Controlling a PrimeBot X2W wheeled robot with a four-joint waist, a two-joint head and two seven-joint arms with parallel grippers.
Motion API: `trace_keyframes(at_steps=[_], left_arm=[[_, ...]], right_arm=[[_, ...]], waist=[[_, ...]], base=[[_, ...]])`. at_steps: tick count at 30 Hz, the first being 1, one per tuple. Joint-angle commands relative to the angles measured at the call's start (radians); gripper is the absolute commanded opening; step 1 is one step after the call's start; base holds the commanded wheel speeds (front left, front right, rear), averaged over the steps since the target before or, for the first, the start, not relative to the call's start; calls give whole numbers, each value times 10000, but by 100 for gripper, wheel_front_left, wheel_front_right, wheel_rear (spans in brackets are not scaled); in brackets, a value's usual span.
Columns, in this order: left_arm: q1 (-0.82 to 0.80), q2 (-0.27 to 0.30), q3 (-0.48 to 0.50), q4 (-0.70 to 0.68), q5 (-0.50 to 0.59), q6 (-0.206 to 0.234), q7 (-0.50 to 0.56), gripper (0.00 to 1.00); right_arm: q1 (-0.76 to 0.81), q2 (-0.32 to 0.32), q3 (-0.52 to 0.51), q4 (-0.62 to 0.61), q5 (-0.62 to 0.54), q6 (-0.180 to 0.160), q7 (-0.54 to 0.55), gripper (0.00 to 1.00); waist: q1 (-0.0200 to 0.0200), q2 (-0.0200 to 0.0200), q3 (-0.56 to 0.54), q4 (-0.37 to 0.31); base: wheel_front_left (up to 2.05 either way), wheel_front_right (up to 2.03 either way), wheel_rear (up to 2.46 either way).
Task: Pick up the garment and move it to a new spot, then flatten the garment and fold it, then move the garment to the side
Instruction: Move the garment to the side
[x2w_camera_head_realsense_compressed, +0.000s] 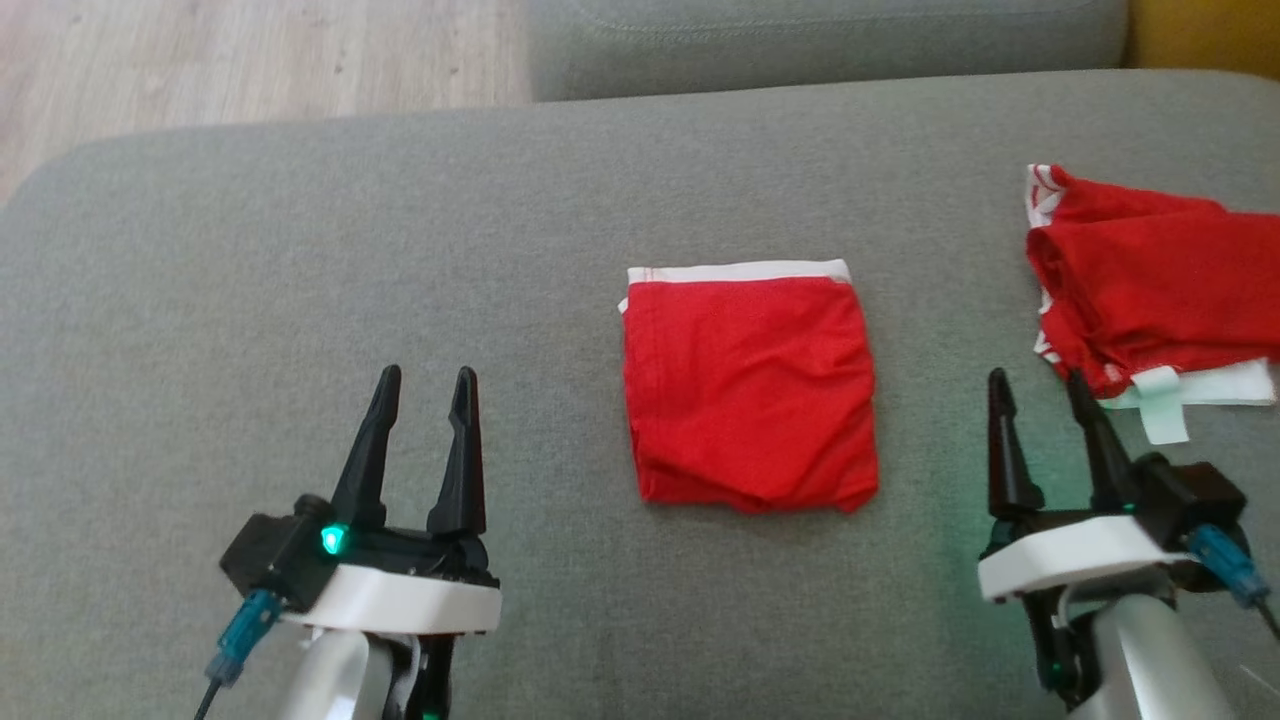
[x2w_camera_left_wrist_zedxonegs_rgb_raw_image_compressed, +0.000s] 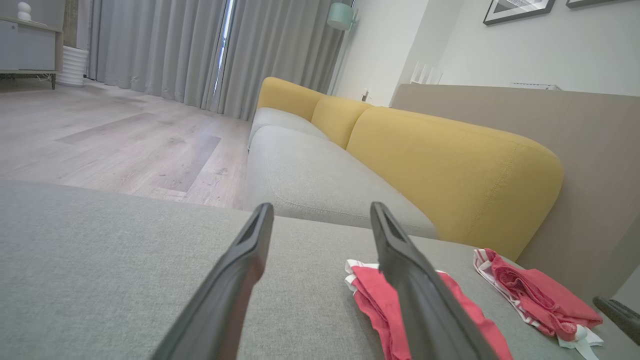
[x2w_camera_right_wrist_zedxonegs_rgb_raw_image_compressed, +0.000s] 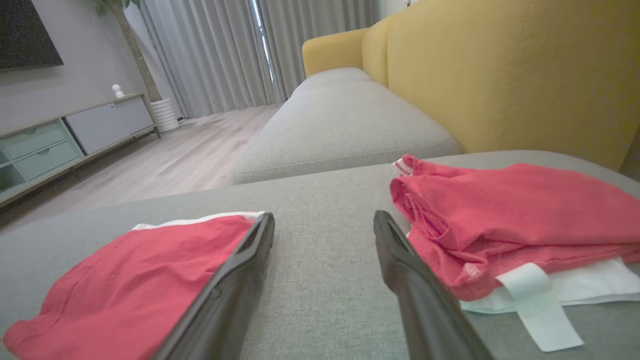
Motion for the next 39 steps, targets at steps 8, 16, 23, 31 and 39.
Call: trace_keyframes(at_steps=[8, 16, 23, 31, 39], left_arm=[[-596, 35, -14, -333, -41, 15, -51, 100], [-861, 35, -282, -230, -132, 15, -51, 100], [-958, 35, -319, -187, -184, 15, -51, 100], [-986, 35, -276, -148, -170, 15, -51, 100], [-966, 35, -237, -186, -146, 15, -51, 100]], right_arm=[[-1259, -30, 933, 661, 104, -9, 786, 100], [-2130, -30, 1695, 2273, 958, -9, 1881, 100], [-2697, -30, 2367, 3484, 1271, -9, 2125, 100], [-3249, -30, 3036, 4189, 1107, -9, 1745, 0], [-3749, -30, 2623, 4244, -976, -9, 1011, 0]], waist=[[1, 0, 618, 495], [1, 0, 988, 966], [1, 0, 1131, 1181], [1, 0, 1138, 1081], [1, 0, 888, 652]], base=[[0, 0, 0], [0, 0, 0], [0, 0, 0], [0, 0, 0], [0, 0, 0]])
